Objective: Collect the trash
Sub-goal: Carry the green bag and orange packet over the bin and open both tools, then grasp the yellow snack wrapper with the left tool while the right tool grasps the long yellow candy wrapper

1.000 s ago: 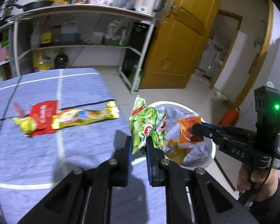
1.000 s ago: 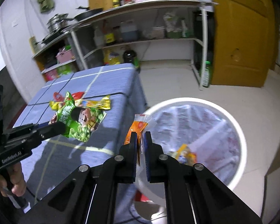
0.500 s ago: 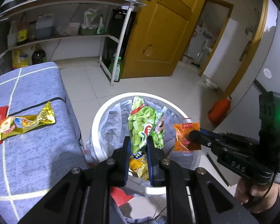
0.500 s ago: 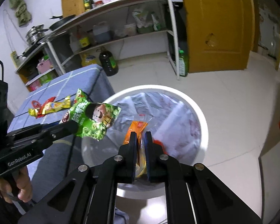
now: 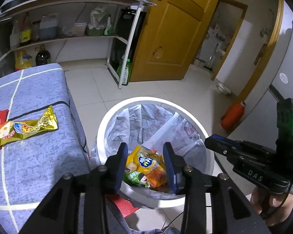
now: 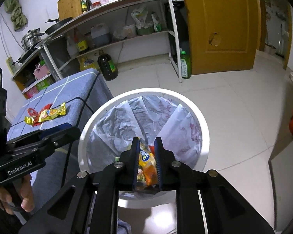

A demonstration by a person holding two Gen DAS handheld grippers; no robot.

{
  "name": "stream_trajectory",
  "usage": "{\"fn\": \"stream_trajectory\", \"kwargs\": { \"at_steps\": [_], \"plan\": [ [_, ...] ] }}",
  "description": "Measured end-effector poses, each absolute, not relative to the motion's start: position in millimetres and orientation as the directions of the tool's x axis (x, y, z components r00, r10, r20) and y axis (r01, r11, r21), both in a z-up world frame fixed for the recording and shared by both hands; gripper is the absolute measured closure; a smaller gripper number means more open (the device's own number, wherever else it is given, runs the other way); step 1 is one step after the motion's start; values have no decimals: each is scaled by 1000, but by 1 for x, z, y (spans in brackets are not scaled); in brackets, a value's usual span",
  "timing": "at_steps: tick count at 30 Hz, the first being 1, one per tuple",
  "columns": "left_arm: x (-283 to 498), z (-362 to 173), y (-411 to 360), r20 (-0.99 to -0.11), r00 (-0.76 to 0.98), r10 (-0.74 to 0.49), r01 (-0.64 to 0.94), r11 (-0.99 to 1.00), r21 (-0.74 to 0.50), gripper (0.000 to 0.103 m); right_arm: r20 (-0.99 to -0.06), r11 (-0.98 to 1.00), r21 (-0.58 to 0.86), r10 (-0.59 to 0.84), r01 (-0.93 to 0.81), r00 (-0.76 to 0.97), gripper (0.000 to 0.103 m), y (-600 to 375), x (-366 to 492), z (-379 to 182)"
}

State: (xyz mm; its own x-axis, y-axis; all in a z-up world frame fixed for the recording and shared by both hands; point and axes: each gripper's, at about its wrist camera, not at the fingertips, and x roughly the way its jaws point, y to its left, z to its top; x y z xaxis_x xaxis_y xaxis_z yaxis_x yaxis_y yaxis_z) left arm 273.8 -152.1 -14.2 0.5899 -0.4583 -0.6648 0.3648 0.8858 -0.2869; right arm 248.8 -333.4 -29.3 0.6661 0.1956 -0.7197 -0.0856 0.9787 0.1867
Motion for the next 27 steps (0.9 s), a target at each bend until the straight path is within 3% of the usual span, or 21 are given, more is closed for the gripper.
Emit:
{"fn": "stream_trajectory", "kwargs": {
  "at_steps": [20, 22, 26, 27],
  "plan": [
    [227, 21, -77, -610, 712, -348, 275, 937, -213, 64, -631, 936, 192, 348, -295, 694, 86, -266, 230, 5],
    [224, 21, -62, -611, 721, -327, 255, 945, -206, 64, -629, 930, 188, 362, -316, 688, 80, -256, 231, 6],
    [219, 21, -28, -612, 739, -283, 207, 959, -194, 63, -623, 912, 173, 393, -371, 677, 59, -230, 235, 9],
    [218, 21, -19, -611, 744, -271, 194, 962, -191, 61, -621, 908, 169, 401, -385, 673, 59, -223, 236, 9]
  ]
}}
